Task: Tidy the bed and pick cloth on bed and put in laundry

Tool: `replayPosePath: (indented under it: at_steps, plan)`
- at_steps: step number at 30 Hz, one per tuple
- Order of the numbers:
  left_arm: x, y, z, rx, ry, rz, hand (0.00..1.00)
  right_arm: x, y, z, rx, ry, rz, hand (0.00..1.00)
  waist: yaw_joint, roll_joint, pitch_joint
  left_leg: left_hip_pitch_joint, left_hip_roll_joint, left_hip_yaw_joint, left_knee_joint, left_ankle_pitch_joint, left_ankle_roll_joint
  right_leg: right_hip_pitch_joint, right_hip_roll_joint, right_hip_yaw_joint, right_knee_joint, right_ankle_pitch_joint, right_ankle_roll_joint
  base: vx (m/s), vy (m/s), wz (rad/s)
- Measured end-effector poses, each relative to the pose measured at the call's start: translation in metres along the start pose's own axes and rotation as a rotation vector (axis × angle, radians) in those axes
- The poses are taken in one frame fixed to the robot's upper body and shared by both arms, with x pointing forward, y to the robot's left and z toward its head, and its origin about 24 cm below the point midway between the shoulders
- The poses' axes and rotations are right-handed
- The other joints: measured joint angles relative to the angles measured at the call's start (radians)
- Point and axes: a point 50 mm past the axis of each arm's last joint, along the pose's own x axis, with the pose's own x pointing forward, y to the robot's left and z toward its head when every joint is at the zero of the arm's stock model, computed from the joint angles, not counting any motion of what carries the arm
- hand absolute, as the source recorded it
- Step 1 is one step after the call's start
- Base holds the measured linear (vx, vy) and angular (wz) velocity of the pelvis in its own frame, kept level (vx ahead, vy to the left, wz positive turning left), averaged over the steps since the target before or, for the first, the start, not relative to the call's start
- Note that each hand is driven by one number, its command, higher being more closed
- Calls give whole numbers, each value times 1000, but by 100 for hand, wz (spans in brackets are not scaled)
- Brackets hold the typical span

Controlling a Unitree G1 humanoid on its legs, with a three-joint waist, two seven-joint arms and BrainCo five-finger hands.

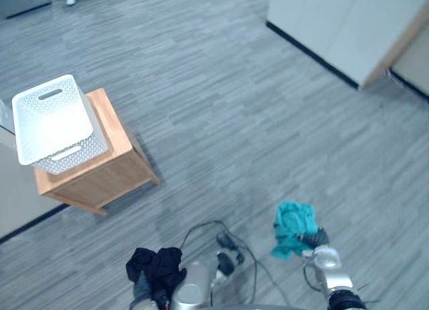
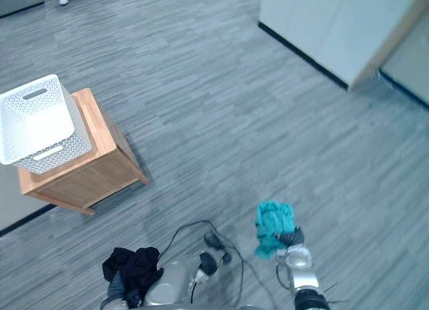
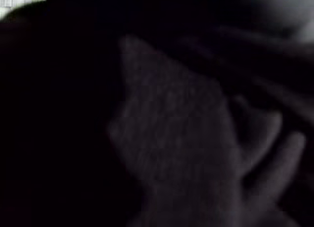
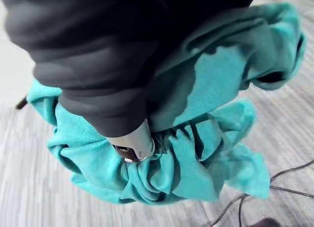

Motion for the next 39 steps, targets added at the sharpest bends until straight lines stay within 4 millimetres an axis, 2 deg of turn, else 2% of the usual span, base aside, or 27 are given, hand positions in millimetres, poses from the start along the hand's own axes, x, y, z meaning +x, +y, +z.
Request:
replayPosePath:
  at_steps: [2,4,5,6,7,8,9,11,13,14,15,16,17,18,19,22,25,26,28,29,30,31,32,33,35,38,39]
  plan:
    - [1,-3,-1,22,9,-12,100,-4,4,-8,5,17,12,100,-40,3,1,89,-16,-107,-2,-22,-22,-98,-52,44,211,4,-8,718,-104,195]
    - [2,-4,-3,44,16,-19,100,-10,5,-15,14,21,13,100,-68,10,3,188,-19,-232,-23,-26,-35,-195,-113,51,211,-11,-16,650,-190,208]
    - [2,-6,-3,51,17,-25,100,-11,5,-12,23,4,12,100,-79,13,2,222,-12,-293,-36,-26,-45,-262,-134,75,146,-33,-8,592,-277,183]
    - [3,-10,0,90,6,-40,100,-13,5,-12,34,-9,10,100,-90,18,1,253,4,-375,-52,-33,-90,-337,-142,113,-23,-45,8,573,-303,177]
    - [4,-12,1,106,1,-46,100,-14,6,-11,38,-14,11,100,-95,22,4,263,11,-405,-58,-38,-105,-356,-142,130,-111,-41,13,547,-353,171]
    - [5,-15,2,144,-3,-59,100,-14,7,-9,47,-23,11,100,-97,17,2,293,18,-451,-82,-43,-136,-383,-141,165,-333,-1,47,526,-406,144]
    - [6,-18,4,174,-6,-64,100,-15,9,-11,57,-15,13,100,-97,10,2,329,32,-495,-91,-60,-180,-387,-139,211,-608,90,88,627,-530,132]
    - [7,-16,3,194,-8,-52,100,-16,15,-10,75,-14,25,100,-92,-4,4,385,46,-521,-104,-93,-237,-419,-149,282,-722,135,133,513,-491,89]
    - [5,-7,-4,226,1,-31,100,-22,23,-18,74,11,50,100,-99,-3,-8,457,89,-548,-97,-157,-295,-427,-140,317,-660,139,109,455,-500,90]
    - [2,2,-13,237,14,-14,100,-28,27,-30,57,38,68,100,-98,-10,-42,464,125,-572,-27,-204,-322,-422,-111,308,-587,115,92,553,-651,117]
    - [3,7,-12,237,13,-3,100,-29,25,-35,42,52,83,100,-97,-6,-42,369,185,-585,235,-244,-339,-410,-83,302,-527,187,100,598,-838,99]
    - [2,2,-12,228,14,-12,100,-27,21,-35,24,52,79,100,-93,29,-42,251,276,-571,495,-196,-304,-378,-47,266,-520,185,92,581,-785,78]
    - [-1,-2,-18,200,35,-14,100,-25,16,-29,13,27,70,100,-79,79,-16,131,414,-540,759,-49,-236,-301,16,215,-561,173,56,524,-673,28]
    - [-2,-3,-21,180,47,-13,100,-22,15,-24,13,14,65,100,-65,90,2,80,460,-520,873,-52,-233,-263,37,205,-570,155,24,537,-545,24]
    - [-1,-2,-17,151,43,-3,100,-19,12,-19,23,1,51,100,-62,81,20,-9,472,-473,972,-60,-240,-203,40,194,-591,128,-3,424,-423,20]
    - [2,-1,-9,146,14,-4,100,-16,10,-12,27,-14,47,100,-41,57,29,-98,429,-328,880,-77,-271,-104,32,149,-684,108,0,345,-309,31]
    - [3,1,-3,148,-5,-3,100,-13,6,-7,34,-29,33,100,-45,44,30,-106,353,-23,464,-74,-275,5,43,27,-781,115,5,471,-248,61]
    - [3,0,-2,146,-10,-9,100,-13,2,-7,37,-25,19,100,-47,38,28,-96,302,102,295,-66,-280,45,49,-30,-803,109,15,500,-157,95]
    - [3,-1,-2,145,-6,-17,100,-11,-7,-8,35,-23,-13,100,-43,31,23,-93,214,197,91,-48,-275,105,63,-86,-826,81,57,489,-107,88]
    - [2,-1,-4,139,4,-18,100,-10,-9,-9,24,-21,-19,100,-37,34,17,-76,198,197,62,0,-178,139,70,-95,-809,60,89,524,-15,55]
    - [2,4,-7,127,24,-1,100,-11,-6,-9,18,-19,-12,100,-22,13,9,-50,177,197,66,17,-110,137,38,-96,-712,30,132,668,44,51]
    - [2,6,-7,124,26,7,100,-11,-5,-10,19,-16,-9,100,-25,8,2,-34,169,172,60,4,-91,109,1,-97,-594,25,139,578,85,50]
    - [2,6,-7,123,25,9,100,-12,-3,-10,22,-17,-5,100,-26,6,2,-14,156,147,53,-4,-79,61,-48,-93,-416,32,129,582,132,98]
    - [4,9,-4,135,22,13,100,-13,4,-10,32,-16,11,100,-46,-18,-1,30,109,72,38,-15,-69,-84,-152,-31,-30,107,15,588,105,129]
    - [6,7,1,151,8,5,100,-16,14,-10,37,-13,37,100,-82,-24,2,95,77,-15,13,-19,-77,-175,-180,30,178,99,11,612,39,172]
    - [6,-5,7,166,-18,-28,100,-22,31,-3,14,-54,97,100,-103,3,15,218,72,-185,-17,-20,-85,-284,-130,100,66,5,16,577,-129,175]
    - [6,-13,12,176,-39,-49,100,-24,32,4,20,-94,108,100,-106,5,14,237,72,-263,-28,-24,-109,-328,-68,198,-114,-18,35,451,-245,180]
